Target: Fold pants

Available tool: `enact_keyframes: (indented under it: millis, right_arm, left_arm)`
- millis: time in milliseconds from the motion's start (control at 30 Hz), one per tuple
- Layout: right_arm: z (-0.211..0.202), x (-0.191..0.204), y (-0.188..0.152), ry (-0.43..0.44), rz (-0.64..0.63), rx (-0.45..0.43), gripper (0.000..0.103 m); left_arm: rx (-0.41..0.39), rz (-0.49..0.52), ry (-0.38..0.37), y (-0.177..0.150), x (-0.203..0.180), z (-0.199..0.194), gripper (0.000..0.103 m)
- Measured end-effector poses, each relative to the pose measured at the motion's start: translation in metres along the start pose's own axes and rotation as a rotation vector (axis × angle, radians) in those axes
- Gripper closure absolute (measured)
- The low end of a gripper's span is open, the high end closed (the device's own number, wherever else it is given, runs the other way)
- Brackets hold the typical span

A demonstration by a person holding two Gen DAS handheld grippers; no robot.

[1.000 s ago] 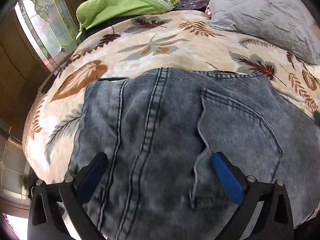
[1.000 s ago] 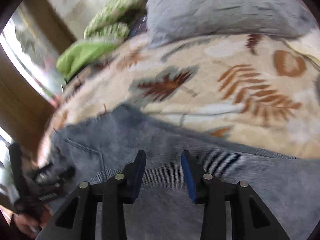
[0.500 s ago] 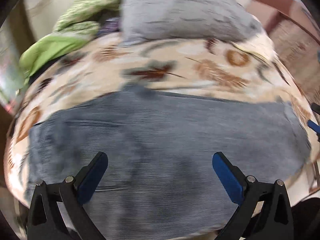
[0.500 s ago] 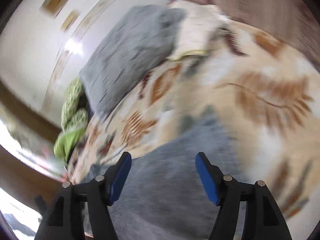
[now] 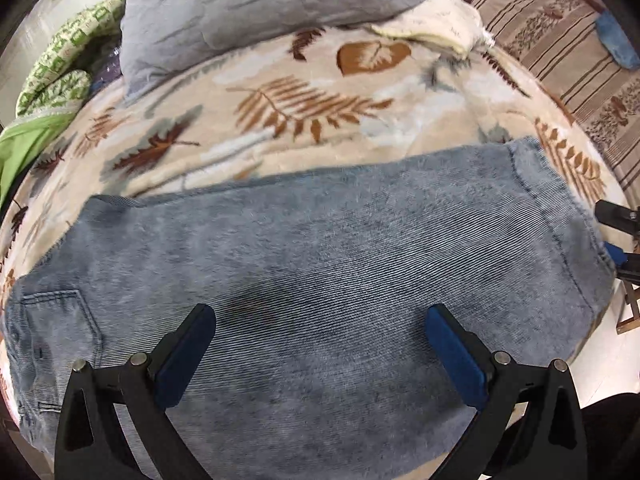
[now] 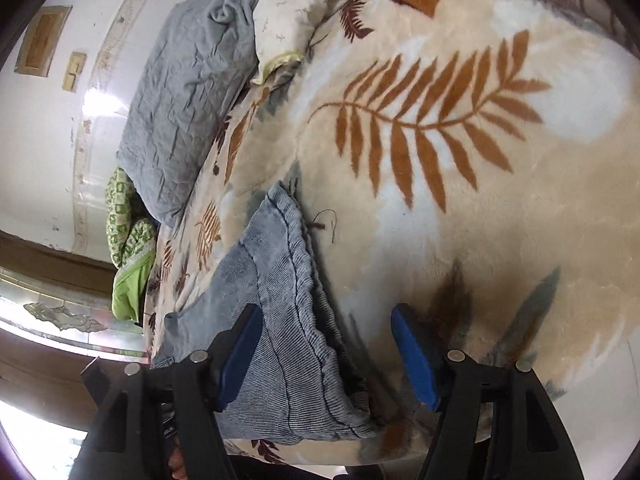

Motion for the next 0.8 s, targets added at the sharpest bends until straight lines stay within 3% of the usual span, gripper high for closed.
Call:
enact_keyframes:
  millis: [367, 433, 500, 533, 667, 800]
  right_arm:
    - [0.03, 0.034, -0.003, 0.031, -0.084, 0.051, 0.033]
    - [0.034, 0.037, -0.005, -0.006, -0.114, 0.051, 0.043]
    - [0.038, 0.039, -0.007, -0.045, -0.138, 0.055, 0.071]
    - [0.041, 0.037, -0.008, -0.081, -0.147, 0.052, 0.076]
    - [0.038, 0.04, -0.009, -0.104, -0.155, 0.017, 0.082]
    - [0.028, 0.059, -0.011, -0.049, -0.177, -0.017, 0.084]
  left_arm:
    - [0.029, -0.048, -0.028, -0.009, 0.015, -0.004, 0.0]
    - [0.03, -0.068, -0.025, -0.012, 0.023, -0.008, 0.0]
    - [0.035, -0.09, -0.016, -0.018, 0.033, -0.011, 0.0]
    - [0.035, -0.104, -0.008, -0.02, 0.039, -0.013, 0.0]
    - [0.03, -0.157, 0.019, -0.029, 0.065, -0.019, 0.0]
    - [0.027, -0.232, 0.036, -0.038, 0.096, -0.026, 0.0]
Point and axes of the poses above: each gripper's, at about its wrist camera, not at the fingertips, and z roughly the way its jaws point, x to its left, y to its top, the point moved 7 cm from there along z, roughly the way its jaws point, and after that the axes turned 4 degrees about -y, right-handed, at the moved point
